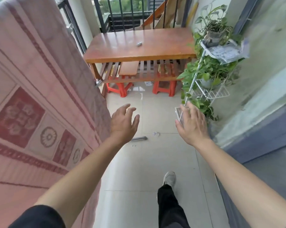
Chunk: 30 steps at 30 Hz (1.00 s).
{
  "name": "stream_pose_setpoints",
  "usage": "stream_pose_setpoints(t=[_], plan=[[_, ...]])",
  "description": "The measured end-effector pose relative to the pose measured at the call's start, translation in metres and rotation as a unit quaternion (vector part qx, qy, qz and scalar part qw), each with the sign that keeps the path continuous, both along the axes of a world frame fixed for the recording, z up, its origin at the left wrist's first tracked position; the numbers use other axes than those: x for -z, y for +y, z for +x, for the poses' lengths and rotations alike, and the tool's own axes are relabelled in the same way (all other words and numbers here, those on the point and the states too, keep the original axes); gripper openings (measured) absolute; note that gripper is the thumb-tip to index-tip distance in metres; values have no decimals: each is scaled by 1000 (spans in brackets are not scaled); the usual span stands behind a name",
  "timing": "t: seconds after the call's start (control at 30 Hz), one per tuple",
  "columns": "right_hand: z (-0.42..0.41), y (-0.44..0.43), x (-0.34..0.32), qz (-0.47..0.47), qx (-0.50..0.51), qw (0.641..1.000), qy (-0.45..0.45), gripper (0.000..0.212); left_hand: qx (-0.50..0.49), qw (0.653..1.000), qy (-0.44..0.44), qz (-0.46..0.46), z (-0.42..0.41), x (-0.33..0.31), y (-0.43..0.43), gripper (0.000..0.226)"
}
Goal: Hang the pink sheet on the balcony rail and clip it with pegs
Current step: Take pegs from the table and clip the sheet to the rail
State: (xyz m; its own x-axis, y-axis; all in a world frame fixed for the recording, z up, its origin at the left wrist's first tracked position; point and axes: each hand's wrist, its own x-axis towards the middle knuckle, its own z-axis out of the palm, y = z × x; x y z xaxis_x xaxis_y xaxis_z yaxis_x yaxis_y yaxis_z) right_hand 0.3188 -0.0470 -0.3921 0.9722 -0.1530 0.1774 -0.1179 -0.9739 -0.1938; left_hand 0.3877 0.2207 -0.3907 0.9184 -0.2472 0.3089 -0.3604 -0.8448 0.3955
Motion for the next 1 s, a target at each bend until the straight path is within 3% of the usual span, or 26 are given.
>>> stream_pose_setpoints(t=[0.33,0.57,1.0], plan=[[240,-107,11,28,-3,999,46,66,-1,999,12,36,232,-4,-112,35],[387,-132,-18,45,-56,997,35,66,-32,999,21,-1,358,-20,-142,33],[666,-172,15,-2,-58,997,52,64,-38,999,35,-13,648,18,-191,34]])
